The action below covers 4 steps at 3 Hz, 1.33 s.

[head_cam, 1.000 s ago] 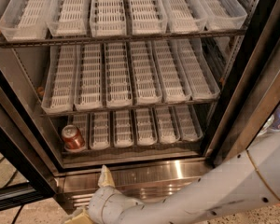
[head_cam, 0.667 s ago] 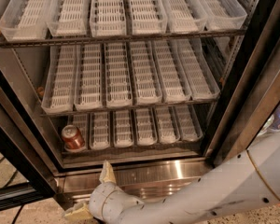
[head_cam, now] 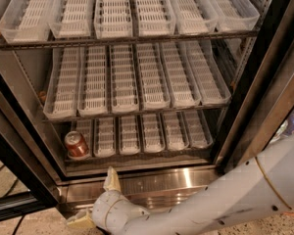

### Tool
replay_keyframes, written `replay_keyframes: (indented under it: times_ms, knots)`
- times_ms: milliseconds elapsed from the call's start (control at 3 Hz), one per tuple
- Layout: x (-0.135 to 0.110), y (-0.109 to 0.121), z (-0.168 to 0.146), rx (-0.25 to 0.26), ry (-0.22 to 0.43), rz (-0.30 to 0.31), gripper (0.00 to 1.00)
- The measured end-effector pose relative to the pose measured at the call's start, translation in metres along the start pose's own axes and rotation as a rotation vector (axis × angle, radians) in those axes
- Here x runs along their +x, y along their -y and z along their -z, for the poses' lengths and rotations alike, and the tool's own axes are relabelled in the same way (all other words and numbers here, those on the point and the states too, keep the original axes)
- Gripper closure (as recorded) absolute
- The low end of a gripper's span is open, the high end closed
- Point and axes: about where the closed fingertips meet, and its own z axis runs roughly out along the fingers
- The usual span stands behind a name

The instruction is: Pick coke can from bottom shelf of fridge

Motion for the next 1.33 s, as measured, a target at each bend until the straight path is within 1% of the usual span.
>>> replay_keyframes:
  times_ms: [333,667,1000,1333]
  knots:
    - [-0.009,0.004,-0.012,0.053,0.058,0.012,0.0]
    - [-0.019,0.025,-0.022,0.148,0.135,-0.014,0.0]
    - [-0.029,0.042,-0.031,0.206,0.2,-0.051,0.0]
    - [-0.042,0.048,-0.039,0.244,0.264,-0.085,0.0]
